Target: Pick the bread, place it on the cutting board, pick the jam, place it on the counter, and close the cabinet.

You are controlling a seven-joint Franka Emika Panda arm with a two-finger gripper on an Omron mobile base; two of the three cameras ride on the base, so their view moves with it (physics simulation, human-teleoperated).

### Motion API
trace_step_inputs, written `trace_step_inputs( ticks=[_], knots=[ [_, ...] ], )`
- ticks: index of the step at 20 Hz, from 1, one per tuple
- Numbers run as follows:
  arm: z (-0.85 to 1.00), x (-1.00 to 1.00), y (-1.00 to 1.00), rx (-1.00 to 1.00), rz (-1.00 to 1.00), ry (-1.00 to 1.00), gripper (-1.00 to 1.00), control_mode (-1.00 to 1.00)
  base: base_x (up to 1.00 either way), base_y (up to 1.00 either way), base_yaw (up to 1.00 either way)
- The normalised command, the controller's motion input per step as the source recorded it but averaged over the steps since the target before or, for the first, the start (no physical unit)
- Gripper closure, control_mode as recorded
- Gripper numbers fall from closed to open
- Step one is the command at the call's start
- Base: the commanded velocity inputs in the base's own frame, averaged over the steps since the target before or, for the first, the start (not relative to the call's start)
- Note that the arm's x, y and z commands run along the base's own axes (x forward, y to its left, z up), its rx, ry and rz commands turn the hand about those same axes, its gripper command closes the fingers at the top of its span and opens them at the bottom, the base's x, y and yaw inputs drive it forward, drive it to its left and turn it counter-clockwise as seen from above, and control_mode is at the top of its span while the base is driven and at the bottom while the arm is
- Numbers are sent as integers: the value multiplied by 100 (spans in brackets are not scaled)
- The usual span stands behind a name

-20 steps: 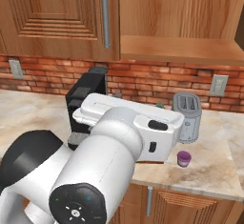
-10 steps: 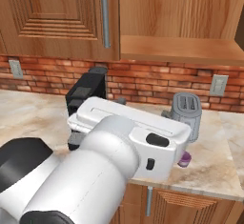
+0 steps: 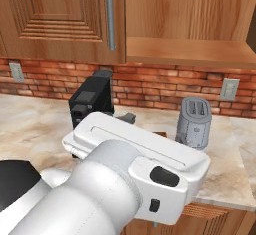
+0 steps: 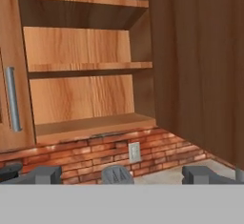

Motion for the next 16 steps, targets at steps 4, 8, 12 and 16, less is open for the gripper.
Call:
trace_step_inputs(
  ticks=[4, 8, 12, 16],
  knots=[
    [0, -40, -12, 0, -4, 0, -100, -100, 0, 0, 0],
    [0, -38, -6, 0, -4, 0, -100, -100, 0, 0, 0],
    [0, -34, -3, 0, -4, 0, -100, -100, 0, 0, 0],
    [0, -37, -6, 0, -5, 0, -100, -100, 0, 0, 0]
  ],
)
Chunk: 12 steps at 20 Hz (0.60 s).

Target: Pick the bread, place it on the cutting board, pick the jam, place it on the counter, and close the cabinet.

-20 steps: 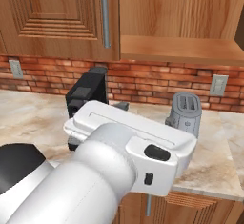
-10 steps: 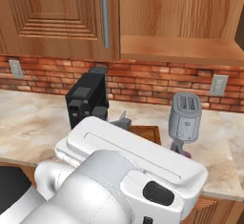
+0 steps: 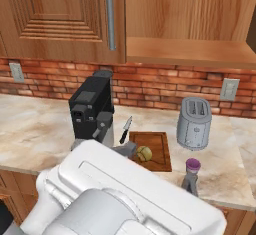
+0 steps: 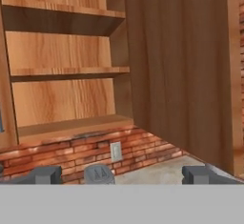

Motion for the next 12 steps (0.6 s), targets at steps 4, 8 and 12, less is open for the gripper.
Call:
trace_step_inputs(
  ticks=[4, 8, 12],
  knots=[
    [0, -36, -7, 0, -4, 0, -100, -100, 0, 0, 0],
    [0, -33, -5, 0, -4, 0, -100, -100, 0, 0, 0],
    [0, -33, -3, 0, -4, 0, -100, -100, 0, 0, 0]
  ],
)
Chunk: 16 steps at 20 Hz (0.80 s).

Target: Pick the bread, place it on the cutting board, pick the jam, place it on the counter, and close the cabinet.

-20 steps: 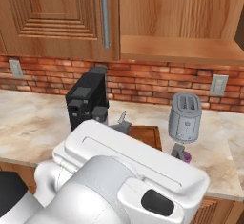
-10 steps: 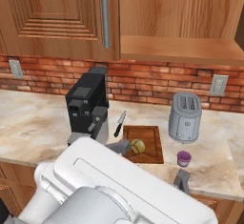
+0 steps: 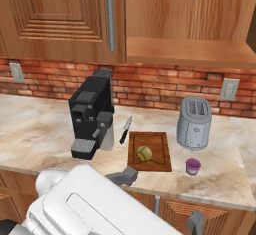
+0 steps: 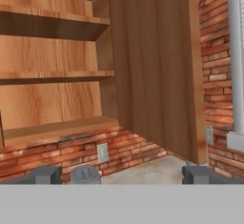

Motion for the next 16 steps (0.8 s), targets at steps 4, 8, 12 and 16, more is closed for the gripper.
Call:
trace_step_inputs(
  ticks=[4, 8, 12, 16],
  knots=[
    [1, -25, -3, 0, -4, 0, -100, -100, 0, 0, 0],
    [7, -28, -3, 0, -3, 0, -100, -100, 0, 0, 0],
    [6, -27, -5, 0, -2, 0, -100, -100, 0, 0, 0],
    [7, -17, -6, 0, -1, 0, -100, -100, 0, 0, 0]
  ],
)
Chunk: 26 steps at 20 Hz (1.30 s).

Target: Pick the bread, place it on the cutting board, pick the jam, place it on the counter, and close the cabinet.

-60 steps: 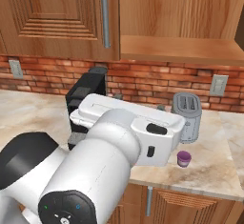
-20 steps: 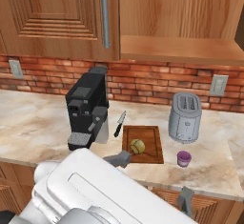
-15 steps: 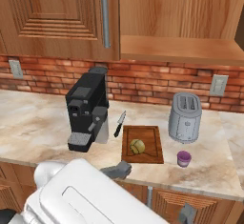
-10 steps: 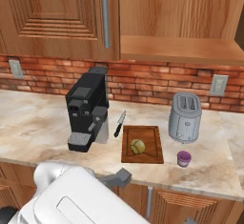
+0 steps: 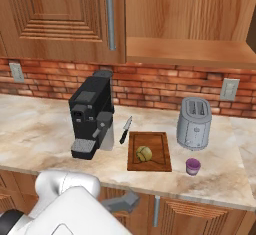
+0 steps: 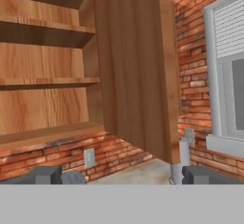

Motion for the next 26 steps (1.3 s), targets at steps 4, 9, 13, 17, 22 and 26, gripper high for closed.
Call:
trace_step_inputs(
  ticks=[4, 9, 13, 17, 22, 26],
  knots=[
    [1, -14, -7, 0, 0, 0, -100, -100, 0, 0, 0],
    [0, -1, -5, 0, 0, 0, -100, -100, 0, 0, 0],
    [0, 0, -9, 0, 0, 0, -100, -100, 0, 0, 0],
    [0, 0, -11, 0, 0, 0, -100, -100, 0, 0, 0],
    [0, 0, -11, 0, 0, 0, -100, -100, 0, 0, 0],
    [0, 0, -10, 0, 0, 0, -100, -100, 0, 0, 0]
  ],
)
